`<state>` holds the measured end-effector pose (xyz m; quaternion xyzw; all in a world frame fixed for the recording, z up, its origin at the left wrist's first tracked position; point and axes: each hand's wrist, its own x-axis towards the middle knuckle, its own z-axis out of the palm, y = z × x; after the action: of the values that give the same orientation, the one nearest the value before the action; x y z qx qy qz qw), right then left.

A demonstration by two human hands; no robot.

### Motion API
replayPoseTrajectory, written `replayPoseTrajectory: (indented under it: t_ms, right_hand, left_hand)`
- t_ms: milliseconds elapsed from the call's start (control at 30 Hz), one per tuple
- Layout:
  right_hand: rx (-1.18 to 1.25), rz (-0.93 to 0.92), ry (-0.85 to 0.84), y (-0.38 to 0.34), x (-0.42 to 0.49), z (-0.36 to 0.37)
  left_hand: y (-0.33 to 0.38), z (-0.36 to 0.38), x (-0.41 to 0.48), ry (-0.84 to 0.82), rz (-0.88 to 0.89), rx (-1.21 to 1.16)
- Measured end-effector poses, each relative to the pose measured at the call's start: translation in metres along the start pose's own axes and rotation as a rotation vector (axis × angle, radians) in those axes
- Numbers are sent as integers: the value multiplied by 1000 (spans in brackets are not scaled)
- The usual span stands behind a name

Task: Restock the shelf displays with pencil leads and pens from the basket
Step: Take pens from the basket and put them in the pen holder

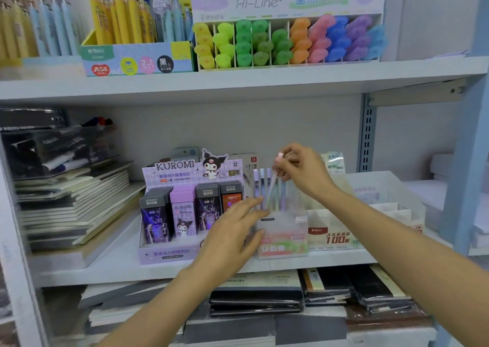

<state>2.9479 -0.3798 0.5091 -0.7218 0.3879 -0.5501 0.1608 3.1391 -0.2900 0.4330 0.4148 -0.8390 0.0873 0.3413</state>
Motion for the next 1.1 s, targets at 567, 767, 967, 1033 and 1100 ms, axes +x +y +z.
replayPoseTrajectory:
  t_ms: [567, 767, 967, 1033, 1100]
  right_hand:
    - [-328, -50, -171, 3, 6, 23]
    - [-352, -144, -49, -22, -23, 18]
    - [48, -260, -236, -18, -156, 30]
    - [-16, -131, -490, 7, -208, 48]
    - [-143, 47, -783, 44, -254, 68]
  left_hand:
    - [-6, 11, -9, 57, 31, 53]
    - [2, 8, -27, 103, 6, 21]
    - [11, 66, -132, 168, -51, -170]
    - [14, 101, -177, -110, -177, -264]
    - [14, 137, -219, -437, -260, -317]
